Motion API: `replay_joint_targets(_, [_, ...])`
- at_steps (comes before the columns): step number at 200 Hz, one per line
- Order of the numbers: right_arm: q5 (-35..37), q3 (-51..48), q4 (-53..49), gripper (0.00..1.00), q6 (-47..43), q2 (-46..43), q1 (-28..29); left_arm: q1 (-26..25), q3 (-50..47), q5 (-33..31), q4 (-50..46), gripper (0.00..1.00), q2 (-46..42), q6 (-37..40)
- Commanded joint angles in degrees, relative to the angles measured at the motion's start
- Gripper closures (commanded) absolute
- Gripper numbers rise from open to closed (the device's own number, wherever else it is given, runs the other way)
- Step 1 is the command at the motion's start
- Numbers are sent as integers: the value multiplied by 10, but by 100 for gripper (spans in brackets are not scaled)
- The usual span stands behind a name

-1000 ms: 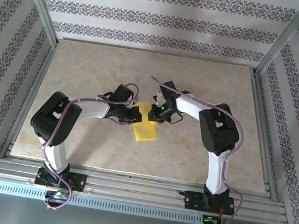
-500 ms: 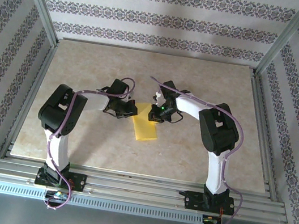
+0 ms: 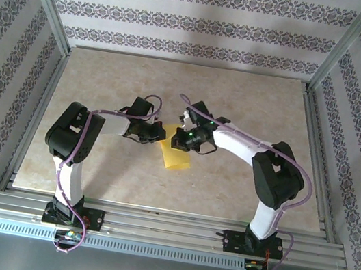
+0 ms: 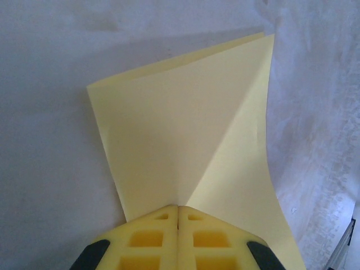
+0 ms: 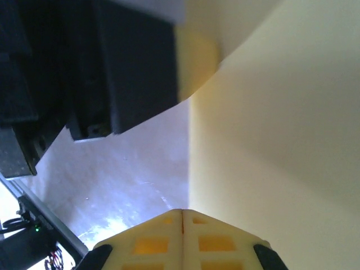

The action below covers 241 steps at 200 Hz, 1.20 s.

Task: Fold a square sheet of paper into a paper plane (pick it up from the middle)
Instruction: First fold in half a square sheet of paper at the center of the table.

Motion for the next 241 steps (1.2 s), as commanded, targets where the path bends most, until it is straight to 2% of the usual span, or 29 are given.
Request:
replay_joint_targets(1, [19,-23,79,100,100,12,18,6,-24,-16,-28,95,8,-3])
replay_joint_targets(59, [23,36,63,100,123,96,44,8,-29,-7,-20,95,4,-4])
replay_joint_targets(109, [16,42,36,100,108,114,47,9,-30,-4,-18,95,3,-2])
replay_joint_targets(241, [22,-50,29,100,102,49,63,23,-20,-9,-28,95,13,14])
